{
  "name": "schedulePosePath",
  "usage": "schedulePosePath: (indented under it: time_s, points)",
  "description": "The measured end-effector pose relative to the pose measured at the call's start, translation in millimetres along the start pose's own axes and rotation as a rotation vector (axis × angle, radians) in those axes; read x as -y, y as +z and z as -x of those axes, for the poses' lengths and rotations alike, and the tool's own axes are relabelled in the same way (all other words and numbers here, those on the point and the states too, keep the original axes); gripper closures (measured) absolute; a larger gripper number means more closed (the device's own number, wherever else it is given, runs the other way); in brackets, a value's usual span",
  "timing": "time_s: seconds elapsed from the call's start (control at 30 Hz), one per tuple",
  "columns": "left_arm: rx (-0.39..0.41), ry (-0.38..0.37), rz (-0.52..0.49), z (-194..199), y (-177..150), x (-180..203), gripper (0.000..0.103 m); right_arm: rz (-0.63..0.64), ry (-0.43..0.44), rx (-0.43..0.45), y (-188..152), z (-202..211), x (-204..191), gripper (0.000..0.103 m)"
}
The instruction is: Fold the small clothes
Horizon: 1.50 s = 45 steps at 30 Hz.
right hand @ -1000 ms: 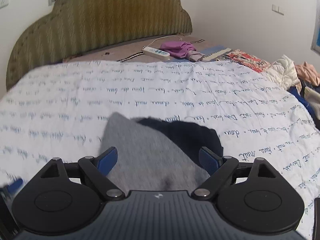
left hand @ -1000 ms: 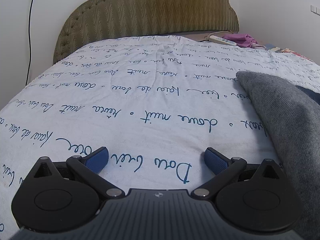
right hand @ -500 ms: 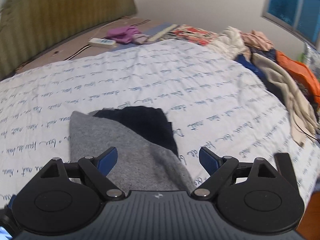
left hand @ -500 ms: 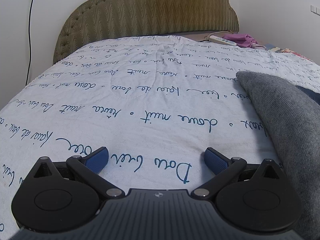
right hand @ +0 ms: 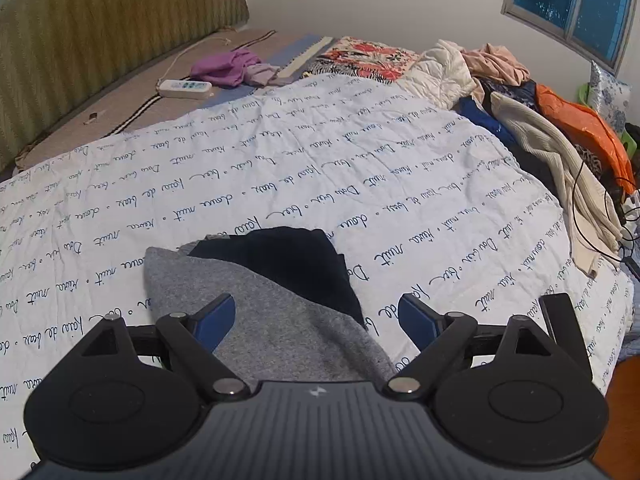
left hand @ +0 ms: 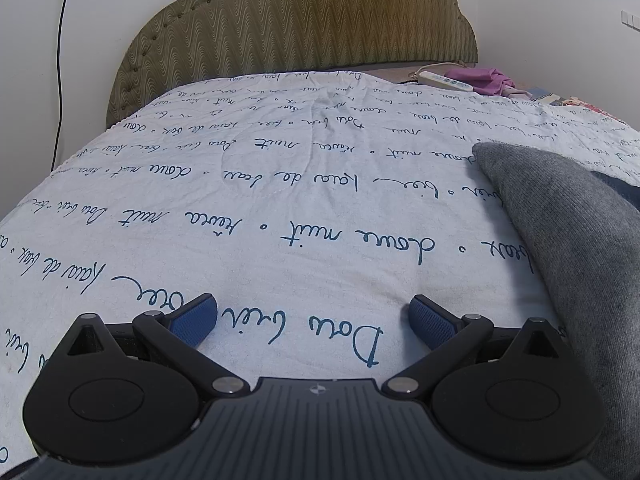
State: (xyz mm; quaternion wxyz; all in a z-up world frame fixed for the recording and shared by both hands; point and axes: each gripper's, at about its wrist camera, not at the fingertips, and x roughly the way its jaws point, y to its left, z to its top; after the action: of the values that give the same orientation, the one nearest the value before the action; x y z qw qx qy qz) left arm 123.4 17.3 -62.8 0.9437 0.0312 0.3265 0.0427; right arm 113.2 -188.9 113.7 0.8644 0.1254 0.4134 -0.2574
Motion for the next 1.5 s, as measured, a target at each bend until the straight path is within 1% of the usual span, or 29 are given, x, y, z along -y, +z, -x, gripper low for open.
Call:
schedulePosePath:
  time_s: [0.1,0.2,0.4,0.67,0.8,0.97,1.03,1.17,1.33,1.5]
  points:
    - [0.0,0.0,0.0,0,0,0,0.0,0.015,-0.003,0.004,2,1,-1,0.014]
    - [0.0,0.0,0.0,0,0,0,0.0,0.02,-0.01,-0.009,0,-2,0,0.014]
    - [0.0,0.0,0.0,0,0,0,0.0,-0.04,-0.025,-0.037,-6,-4,12,0.014]
    - [0.0,0.0,0.0,0,0,0,0.0,-0.018,-0.029,0.004,-3,4,18,0.014]
    - [0.0,0.0,0.0,0,0,0,0.0,0.011,-0.004,0.006,-2,-2,22,0.014]
    - [0.0,0.0,0.0,0,0,0,0.0,0.067,0.03,0.05,0,-10,28,0.014]
    - [0.0,0.0,0.0,0,0,0,0.0,0.078,0.043,0.053,-2,-13,31,0.014]
    - [0.0,0.0,0.0,0,0,0,0.0,0.029,0.06,0.005,-4,-17,44,0.014]
    - [0.0,0.0,0.0,0,0,0,0.0,-0.028,0.026,0.035,0,-2,52,0.014]
    - [0.0,0.0,0.0,0,0,0,0.0,-0.087,0.001,0.036,-2,5,44,0.014]
